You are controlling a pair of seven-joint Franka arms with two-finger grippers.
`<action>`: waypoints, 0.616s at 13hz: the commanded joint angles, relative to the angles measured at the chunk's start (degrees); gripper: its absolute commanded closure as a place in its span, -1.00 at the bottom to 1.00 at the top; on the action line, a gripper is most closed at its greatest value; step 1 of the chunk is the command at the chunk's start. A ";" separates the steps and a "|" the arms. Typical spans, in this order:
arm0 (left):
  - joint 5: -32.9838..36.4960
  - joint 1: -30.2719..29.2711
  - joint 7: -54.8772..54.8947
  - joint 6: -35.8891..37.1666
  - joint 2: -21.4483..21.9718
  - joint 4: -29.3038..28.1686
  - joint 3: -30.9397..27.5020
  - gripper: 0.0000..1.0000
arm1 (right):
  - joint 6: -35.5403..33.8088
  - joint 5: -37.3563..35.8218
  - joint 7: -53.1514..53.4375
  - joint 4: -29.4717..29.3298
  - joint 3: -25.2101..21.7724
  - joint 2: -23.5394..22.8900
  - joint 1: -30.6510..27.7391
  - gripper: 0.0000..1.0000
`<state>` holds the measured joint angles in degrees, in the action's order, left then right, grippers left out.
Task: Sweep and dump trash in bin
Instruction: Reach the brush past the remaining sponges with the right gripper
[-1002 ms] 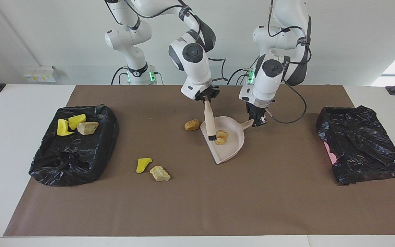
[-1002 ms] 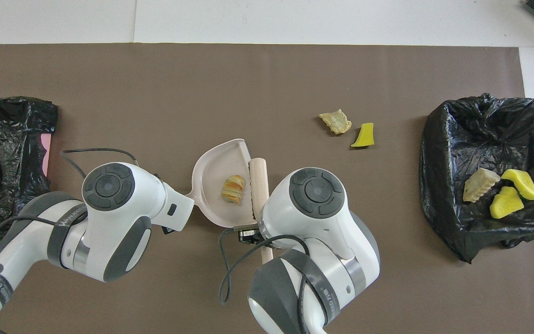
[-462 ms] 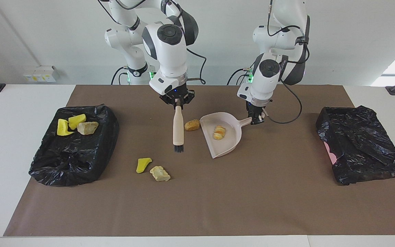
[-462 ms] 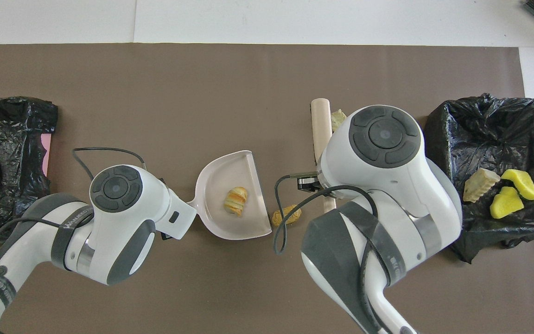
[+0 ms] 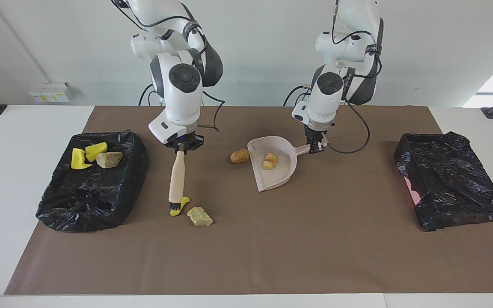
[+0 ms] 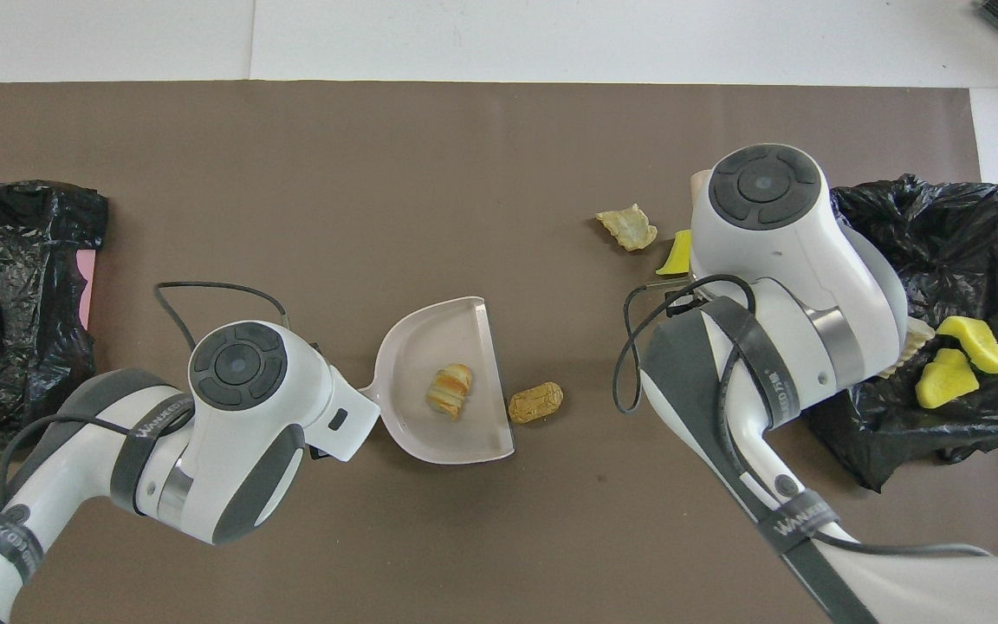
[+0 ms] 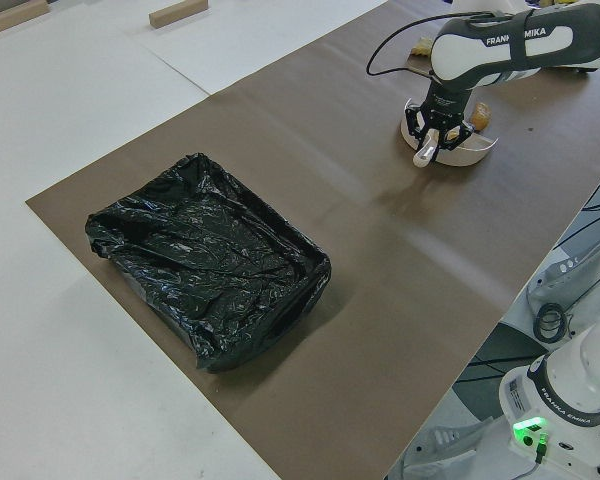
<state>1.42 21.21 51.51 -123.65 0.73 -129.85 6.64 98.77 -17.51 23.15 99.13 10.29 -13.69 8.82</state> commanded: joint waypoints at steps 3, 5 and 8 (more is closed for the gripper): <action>0.95 0.85 -3.26 -0.01 2.61 -2.78 -0.66 1.00 | 2.56 -9.28 -0.83 -0.95 0.79 -6.15 -1.34 1.00; 0.78 0.85 -3.26 -0.01 2.61 -2.78 -0.66 1.00 | 5.37 -10.87 -0.83 -0.78 0.79 -8.71 -1.52 1.00; 0.60 0.85 -3.87 -0.10 2.61 -2.78 -0.66 1.00 | 8.88 -11.67 -1.26 -0.87 0.96 -10.03 -1.78 1.00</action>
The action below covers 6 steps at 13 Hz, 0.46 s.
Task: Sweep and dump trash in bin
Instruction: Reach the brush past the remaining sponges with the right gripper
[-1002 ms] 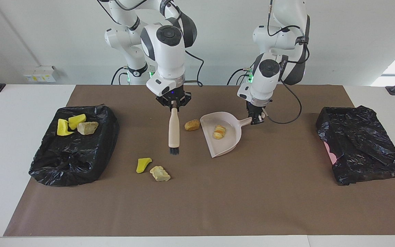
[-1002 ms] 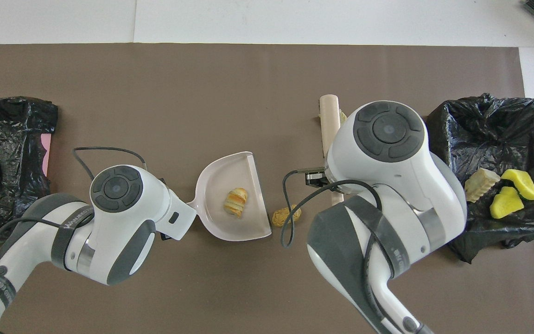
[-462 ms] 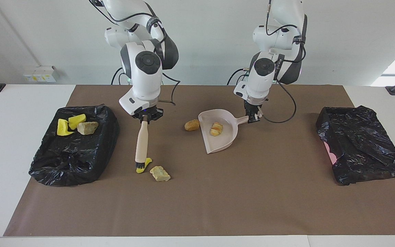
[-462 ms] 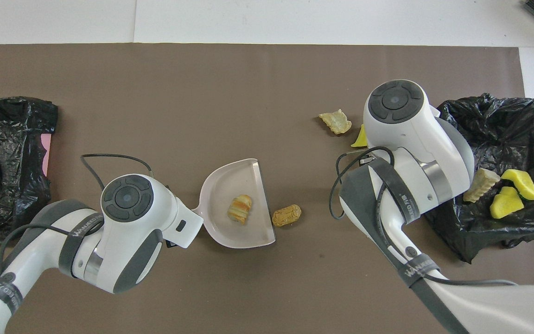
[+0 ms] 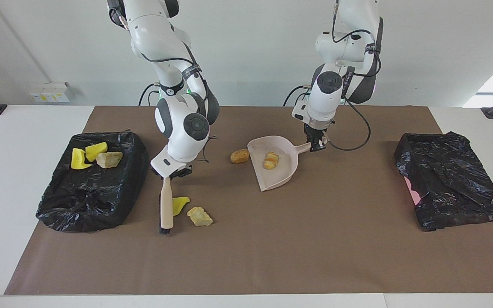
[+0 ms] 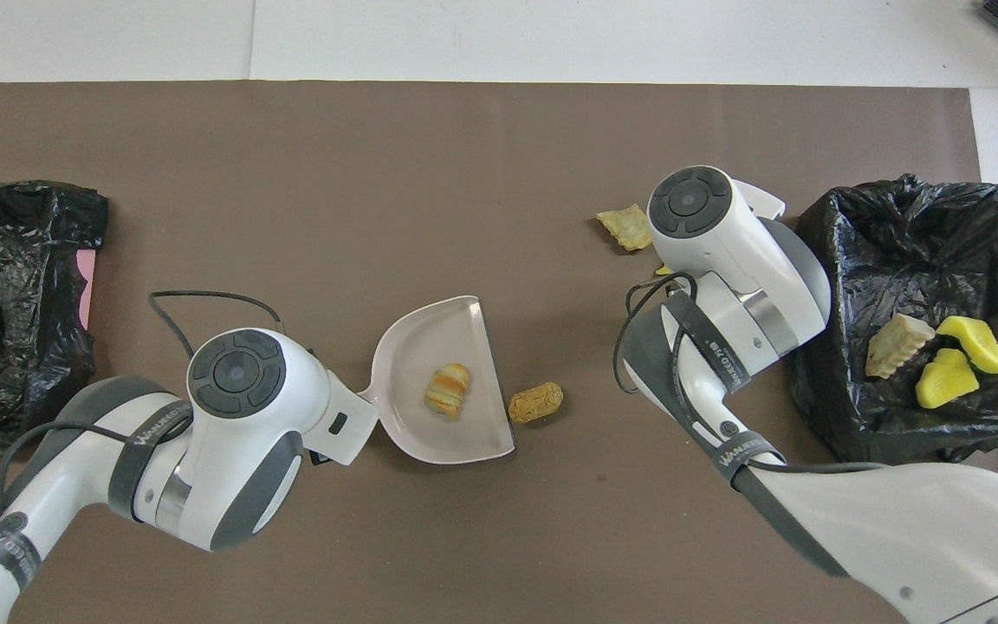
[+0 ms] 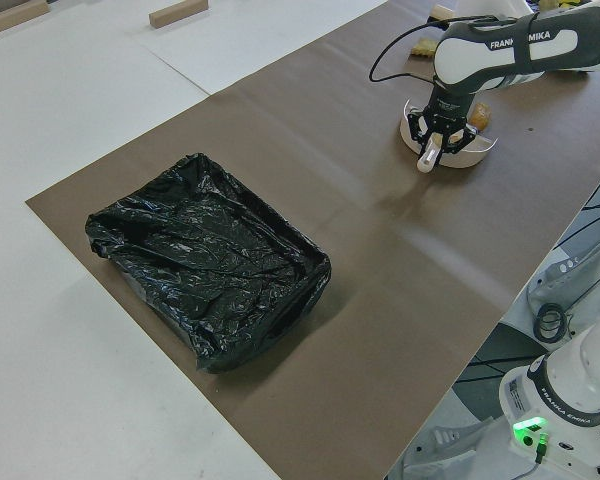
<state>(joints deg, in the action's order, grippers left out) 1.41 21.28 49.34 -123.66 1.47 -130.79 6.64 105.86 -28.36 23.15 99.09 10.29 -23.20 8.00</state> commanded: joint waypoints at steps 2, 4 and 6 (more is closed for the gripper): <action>0.61 0.78 -1.97 -0.09 1.87 -1.84 -0.66 1.00 | 3.55 0.40 -3.36 -0.92 1.22 -1.67 -0.36 1.00; 0.61 0.69 -1.97 -0.09 1.87 -1.84 -0.66 1.00 | 6.10 1.46 -7.31 -0.83 2.26 -1.94 0.34 1.00; 0.61 0.69 -2.14 -0.09 1.87 -1.84 -0.66 1.00 | 6.20 3.65 -8.55 -1.09 3.41 -2.03 0.96 1.00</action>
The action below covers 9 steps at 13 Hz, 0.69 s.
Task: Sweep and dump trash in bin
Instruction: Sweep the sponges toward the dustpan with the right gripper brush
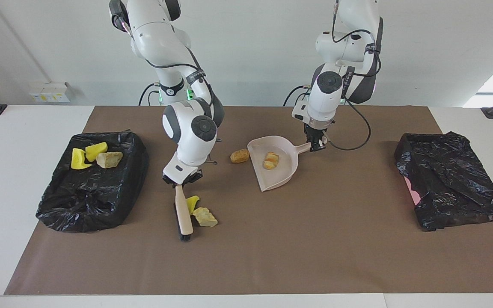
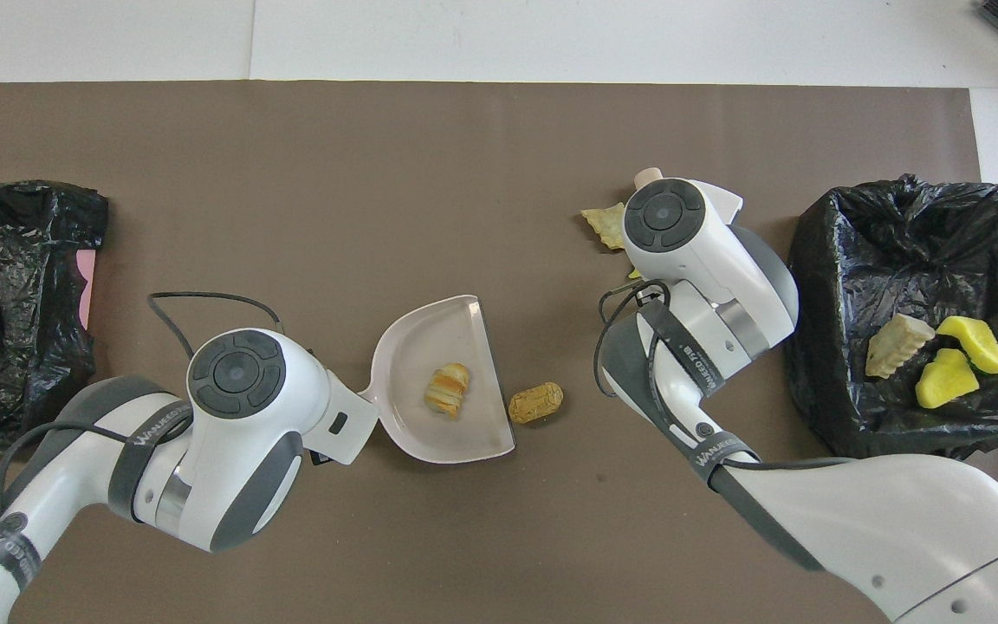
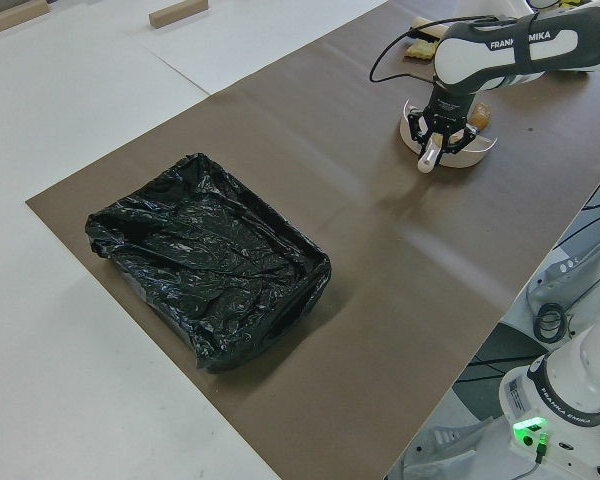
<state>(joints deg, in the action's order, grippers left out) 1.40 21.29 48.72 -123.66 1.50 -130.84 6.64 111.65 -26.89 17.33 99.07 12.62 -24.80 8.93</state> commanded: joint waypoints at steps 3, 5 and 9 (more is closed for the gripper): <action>0.62 0.60 -3.46 -0.01 1.84 -1.78 -0.66 1.00 | 0.49 7.44 -4.68 -0.98 4.94 -0.60 0.12 1.00; 0.53 0.51 -3.63 -0.01 1.84 -1.78 -0.66 1.00 | 0.41 8.78 -4.76 -0.81 7.66 -0.60 0.73 1.00; 0.36 0.16 -6.71 -0.01 1.84 -1.78 -0.66 1.00 | -0.21 14.66 -3.89 0.68 13.11 0.45 1.88 1.00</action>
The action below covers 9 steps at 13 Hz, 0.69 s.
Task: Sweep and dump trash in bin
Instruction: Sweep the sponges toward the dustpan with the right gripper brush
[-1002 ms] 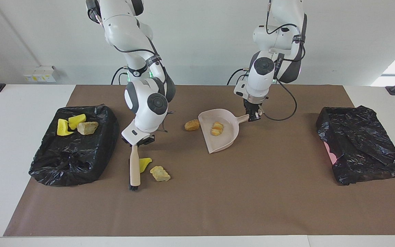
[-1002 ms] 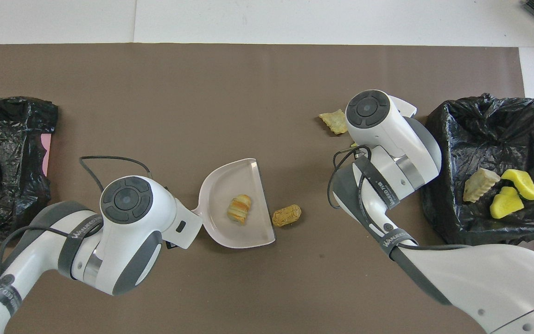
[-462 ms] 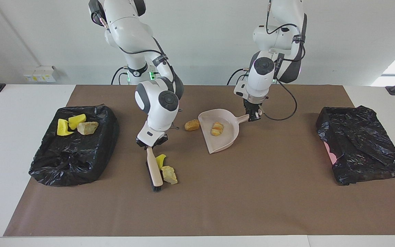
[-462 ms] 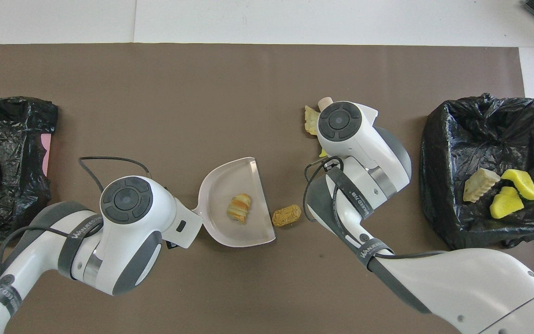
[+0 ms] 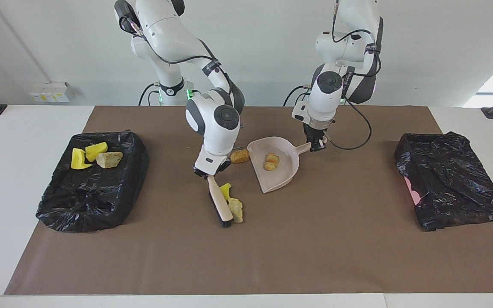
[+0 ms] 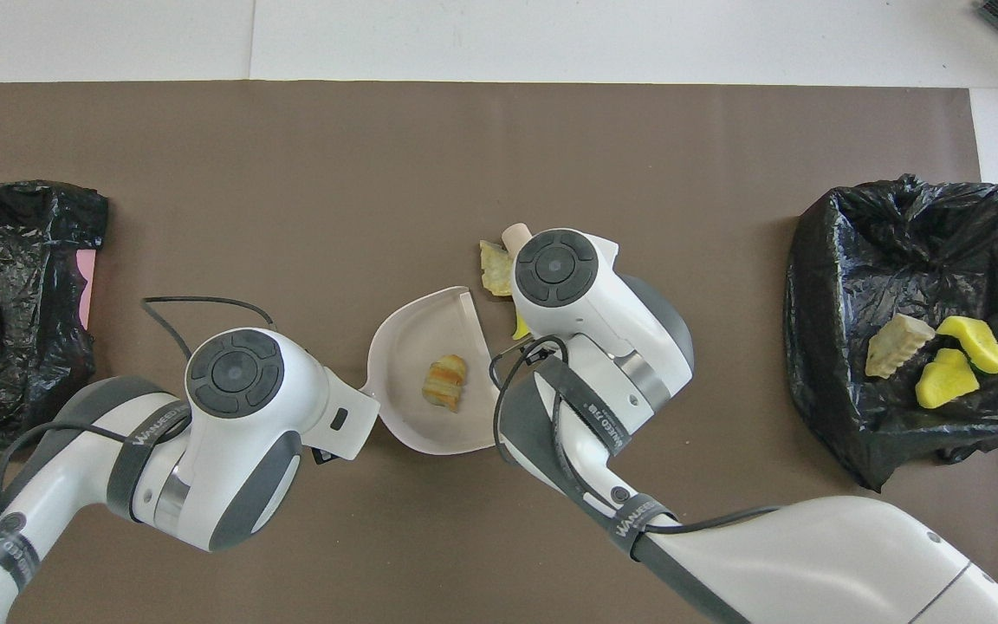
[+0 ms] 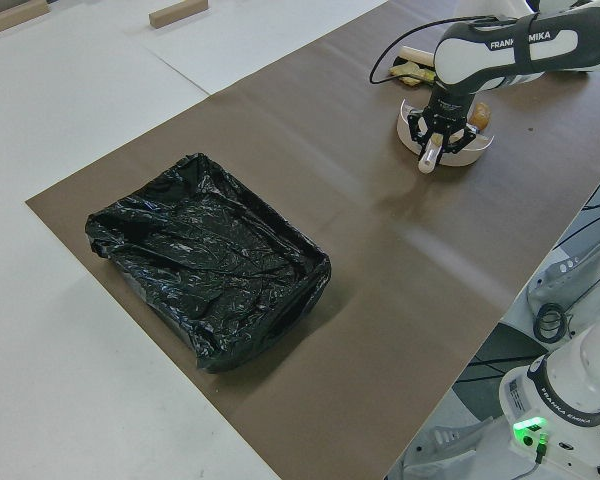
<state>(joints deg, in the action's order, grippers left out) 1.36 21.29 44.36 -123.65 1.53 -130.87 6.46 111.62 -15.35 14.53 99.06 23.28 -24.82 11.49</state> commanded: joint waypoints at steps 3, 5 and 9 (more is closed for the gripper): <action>0.13 0.16 -2.61 -0.10 1.72 -1.76 -0.48 1.00 | -0.26 9.09 -0.55 3.24 5.89 1.71 -0.86 1.00; 0.13 0.16 -2.61 -0.10 1.72 -1.76 -0.48 1.00 | -3.23 12.35 -0.29 3.16 6.51 2.24 -0.77 1.00; 0.05 0.16 -2.79 -0.10 1.72 -1.76 -0.48 1.00 | -11.40 14.45 1.47 2.63 7.83 6.26 -2.08 1.00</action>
<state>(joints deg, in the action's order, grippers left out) 1.24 21.29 42.92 -123.53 1.59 -130.91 6.44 103.71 -3.98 15.65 100.53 30.07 -22.33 11.57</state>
